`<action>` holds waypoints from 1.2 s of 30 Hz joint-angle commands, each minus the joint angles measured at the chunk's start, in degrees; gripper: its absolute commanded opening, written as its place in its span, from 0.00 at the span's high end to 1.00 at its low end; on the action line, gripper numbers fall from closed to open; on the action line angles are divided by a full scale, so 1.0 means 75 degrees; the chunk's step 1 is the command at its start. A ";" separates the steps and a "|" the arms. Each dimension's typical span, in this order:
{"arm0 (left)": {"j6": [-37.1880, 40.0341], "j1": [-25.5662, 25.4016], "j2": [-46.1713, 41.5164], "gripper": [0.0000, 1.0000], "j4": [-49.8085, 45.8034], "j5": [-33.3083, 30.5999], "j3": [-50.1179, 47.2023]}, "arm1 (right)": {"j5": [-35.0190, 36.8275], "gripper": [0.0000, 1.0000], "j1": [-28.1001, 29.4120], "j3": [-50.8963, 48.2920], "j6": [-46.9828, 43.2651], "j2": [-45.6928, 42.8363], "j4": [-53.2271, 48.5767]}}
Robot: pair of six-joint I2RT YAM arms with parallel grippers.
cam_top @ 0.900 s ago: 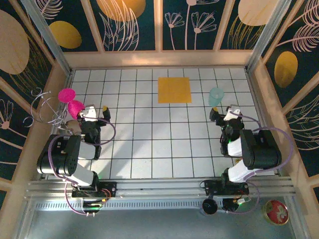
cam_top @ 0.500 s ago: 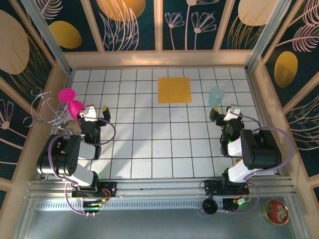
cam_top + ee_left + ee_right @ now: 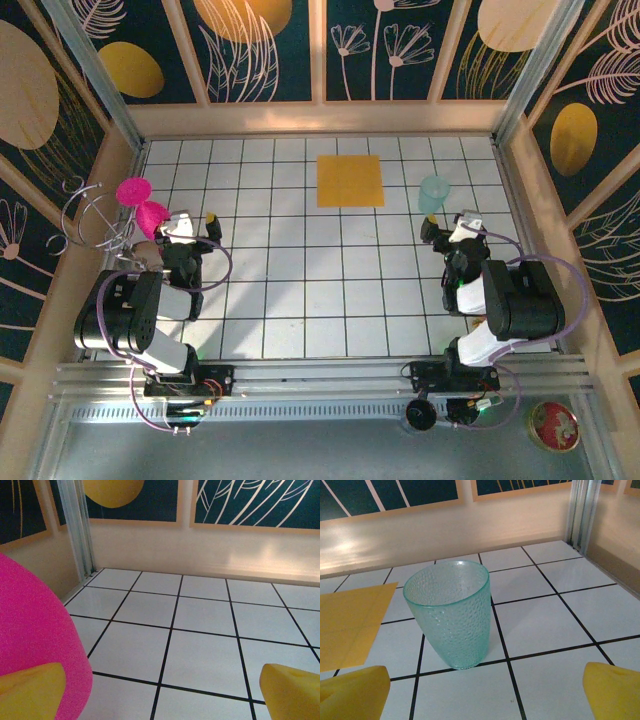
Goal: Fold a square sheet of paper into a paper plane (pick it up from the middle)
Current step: Move the square sheet of paper to the center of the table.
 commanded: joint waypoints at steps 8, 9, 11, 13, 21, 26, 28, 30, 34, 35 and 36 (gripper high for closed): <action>-0.0058 0.0052 -0.0338 0.01 0.0902 -0.0235 -0.0428 | 0.0476 0.01 0.0006 -0.0083 0.0124 -0.0719 0.0114; -0.0071 0.0053 -0.0535 0.01 0.0816 -0.0286 -0.0462 | 0.0708 0.01 0.0044 -0.0028 0.0174 -0.0974 -0.0224; -0.0055 0.0057 -0.0973 0.01 0.0307 -0.0215 -0.0429 | 0.0946 0.01 0.0106 0.0294 0.0341 -0.1522 -0.1316; -0.0167 0.0055 -0.1505 0.01 -0.0628 -0.0239 -0.0244 | 0.0895 0.01 0.0127 0.0678 0.0573 -0.1999 -0.2544; -0.1859 0.0046 -0.3247 0.01 -0.2936 0.0836 0.0411 | 0.1128 0.01 0.0659 0.1896 0.1473 -0.3083 -0.5894; -0.3215 0.0047 -0.3535 0.01 -0.4695 0.1621 0.1274 | 0.1311 0.01 0.1595 0.2521 0.1638 -0.3174 -0.7142; -0.3451 0.0046 -0.3405 0.01 -0.5147 0.1954 0.1561 | 0.1183 0.01 0.1888 0.2848 0.2004 -0.3056 -0.7519; -0.3970 0.0046 -0.3294 0.01 -0.5140 0.2270 0.1609 | 0.0715 0.01 0.2084 0.3247 0.2453 -0.2772 -0.7856; -0.4574 0.0012 -0.2691 0.01 -0.5160 0.3670 0.1954 | 0.0080 0.02 0.2598 0.4224 0.3122 -0.1773 -0.8231; -0.4631 -0.0076 -0.2522 0.01 -0.5066 0.4049 0.2014 | -0.0021 0.04 0.2717 0.4482 0.3320 -0.1450 -0.8298; -0.4696 -0.0209 -0.2357 0.01 -0.5031 0.4205 0.2075 | -0.0141 0.06 0.2807 0.4730 0.3490 -0.1148 -0.8355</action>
